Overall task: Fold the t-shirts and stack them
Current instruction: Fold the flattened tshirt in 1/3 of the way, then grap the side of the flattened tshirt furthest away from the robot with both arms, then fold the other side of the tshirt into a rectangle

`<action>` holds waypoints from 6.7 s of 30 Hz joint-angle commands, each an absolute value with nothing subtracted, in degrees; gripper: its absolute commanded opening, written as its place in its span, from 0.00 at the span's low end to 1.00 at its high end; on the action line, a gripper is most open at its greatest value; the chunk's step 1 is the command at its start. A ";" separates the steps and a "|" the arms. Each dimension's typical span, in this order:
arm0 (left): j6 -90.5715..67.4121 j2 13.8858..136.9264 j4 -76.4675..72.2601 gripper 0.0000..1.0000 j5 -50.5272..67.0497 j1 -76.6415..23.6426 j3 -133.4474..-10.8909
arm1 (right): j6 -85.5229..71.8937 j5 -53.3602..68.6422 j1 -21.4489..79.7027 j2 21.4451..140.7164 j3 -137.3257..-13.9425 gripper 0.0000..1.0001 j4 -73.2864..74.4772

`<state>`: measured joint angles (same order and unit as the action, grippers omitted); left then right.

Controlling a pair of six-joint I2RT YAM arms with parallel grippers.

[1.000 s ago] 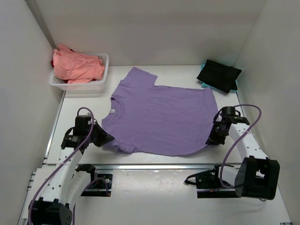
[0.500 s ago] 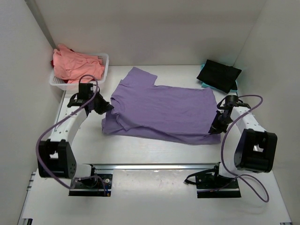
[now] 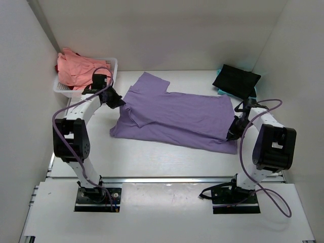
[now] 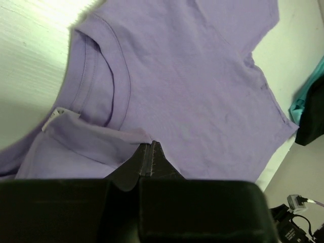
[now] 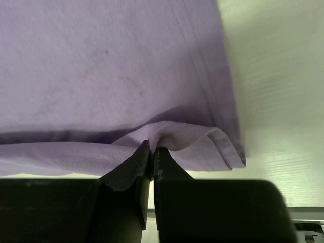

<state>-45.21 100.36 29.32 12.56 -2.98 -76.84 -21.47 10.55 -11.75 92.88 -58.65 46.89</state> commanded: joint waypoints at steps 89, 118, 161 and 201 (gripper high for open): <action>-24.96 96.75 28.04 0.26 0.09 -9.06 -78.81 | -23.03 14.23 -2.28 94.99 -76.80 0.48 45.26; -15.56 128.76 35.15 0.20 -10.20 -10.19 -100.37 | -22.23 9.58 -4.74 126.12 -110.55 0.54 55.02; -15.64 97.74 33.05 0.00 -4.40 -6.68 -74.29 | -16.53 0.53 -6.15 118.24 -101.64 0.00 54.24; -23.90 63.90 38.41 0.37 -8.63 -10.81 -41.49 | -16.88 -2.29 -4.93 81.47 -55.71 0.43 41.23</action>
<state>-21.06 65.98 38.28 -10.68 -10.48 -41.71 -17.80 -1.76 -6.48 81.78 -52.31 43.31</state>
